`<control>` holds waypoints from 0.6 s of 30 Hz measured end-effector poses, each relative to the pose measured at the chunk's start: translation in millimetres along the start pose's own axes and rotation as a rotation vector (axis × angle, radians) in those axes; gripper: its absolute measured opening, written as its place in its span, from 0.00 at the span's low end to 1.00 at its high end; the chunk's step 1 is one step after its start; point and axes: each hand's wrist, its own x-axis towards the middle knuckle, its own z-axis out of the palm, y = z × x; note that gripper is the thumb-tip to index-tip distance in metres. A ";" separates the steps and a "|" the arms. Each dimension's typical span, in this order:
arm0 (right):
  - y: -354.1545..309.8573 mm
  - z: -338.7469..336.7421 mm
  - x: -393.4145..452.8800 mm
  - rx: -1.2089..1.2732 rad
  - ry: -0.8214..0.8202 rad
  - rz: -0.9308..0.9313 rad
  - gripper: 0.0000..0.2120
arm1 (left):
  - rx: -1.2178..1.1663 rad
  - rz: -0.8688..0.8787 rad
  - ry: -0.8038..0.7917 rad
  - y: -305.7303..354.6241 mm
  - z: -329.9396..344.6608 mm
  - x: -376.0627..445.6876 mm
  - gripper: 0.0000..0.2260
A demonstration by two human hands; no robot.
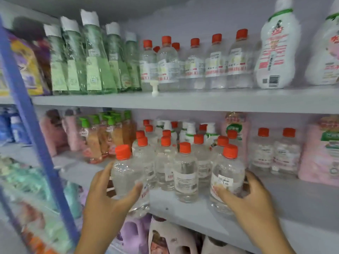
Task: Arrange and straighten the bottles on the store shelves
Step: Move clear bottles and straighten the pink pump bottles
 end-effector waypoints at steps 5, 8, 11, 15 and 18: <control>5.9 41.6 -1.9 -0.043 0.083 -0.023 0.29 | 0.083 -0.055 0.034 -67.6 -7.7 52.8 0.36; 2.2 57.2 -3.4 -0.100 0.103 -0.029 0.29 | 0.048 -0.046 -0.063 -90.0 2.7 83.5 0.35; -1.1 65.0 -3.6 -0.159 0.141 -0.009 0.29 | 0.015 -0.022 -0.144 -104.1 11.9 106.1 0.37; 2.3 77.6 -6.2 -0.214 0.233 0.035 0.35 | -0.118 0.032 -0.264 -122.2 20.9 122.5 0.35; 0.0 80.6 -5.3 -0.218 0.251 0.037 0.35 | -0.241 0.022 -0.239 -129.0 24.2 120.0 0.34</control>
